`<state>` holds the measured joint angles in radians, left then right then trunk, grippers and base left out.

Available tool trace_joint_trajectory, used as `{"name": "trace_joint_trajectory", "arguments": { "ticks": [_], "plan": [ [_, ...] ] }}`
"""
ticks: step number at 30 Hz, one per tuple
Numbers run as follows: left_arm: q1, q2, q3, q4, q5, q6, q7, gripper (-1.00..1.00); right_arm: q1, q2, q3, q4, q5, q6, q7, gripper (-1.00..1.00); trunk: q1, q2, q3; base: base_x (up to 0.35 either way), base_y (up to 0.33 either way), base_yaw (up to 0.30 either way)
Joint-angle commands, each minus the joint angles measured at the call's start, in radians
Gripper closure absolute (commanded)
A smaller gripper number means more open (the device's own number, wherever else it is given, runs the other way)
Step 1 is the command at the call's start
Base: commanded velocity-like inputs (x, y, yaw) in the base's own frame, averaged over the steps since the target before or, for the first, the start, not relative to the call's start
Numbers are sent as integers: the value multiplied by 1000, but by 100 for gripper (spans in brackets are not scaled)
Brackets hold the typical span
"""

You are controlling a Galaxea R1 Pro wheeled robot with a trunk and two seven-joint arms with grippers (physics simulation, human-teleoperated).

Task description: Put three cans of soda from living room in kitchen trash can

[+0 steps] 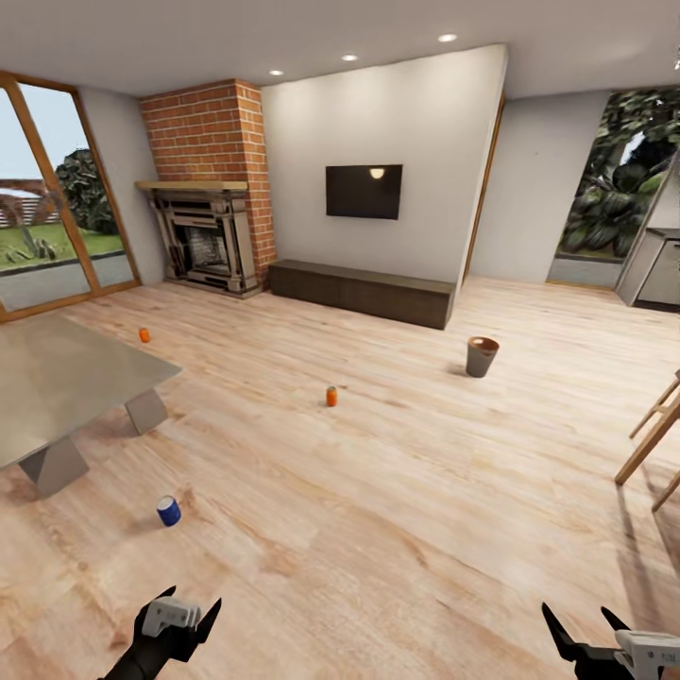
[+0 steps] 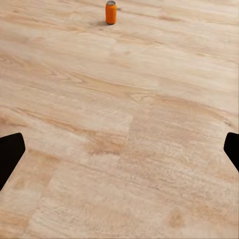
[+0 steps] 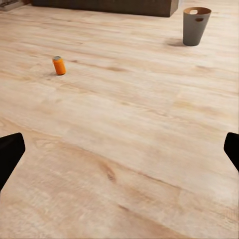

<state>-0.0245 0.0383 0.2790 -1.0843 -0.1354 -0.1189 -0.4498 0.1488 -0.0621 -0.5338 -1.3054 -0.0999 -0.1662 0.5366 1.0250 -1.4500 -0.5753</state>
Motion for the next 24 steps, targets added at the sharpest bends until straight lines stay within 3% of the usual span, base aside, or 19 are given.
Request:
{"name": "trace_joint_trajectory", "arguments": {
  "ticks": [1,24],
  "plan": [
    [0,0,0,0,-1,0,0,-100,0,0,0,0,0,0,0,-100,0,0,0,301,169,-110],
    [0,0,0,1,-3,-2,-1,-100,0,1,0,0,-1,1,-1,-100,0,0,14,278,219,-219]
  ]
}}
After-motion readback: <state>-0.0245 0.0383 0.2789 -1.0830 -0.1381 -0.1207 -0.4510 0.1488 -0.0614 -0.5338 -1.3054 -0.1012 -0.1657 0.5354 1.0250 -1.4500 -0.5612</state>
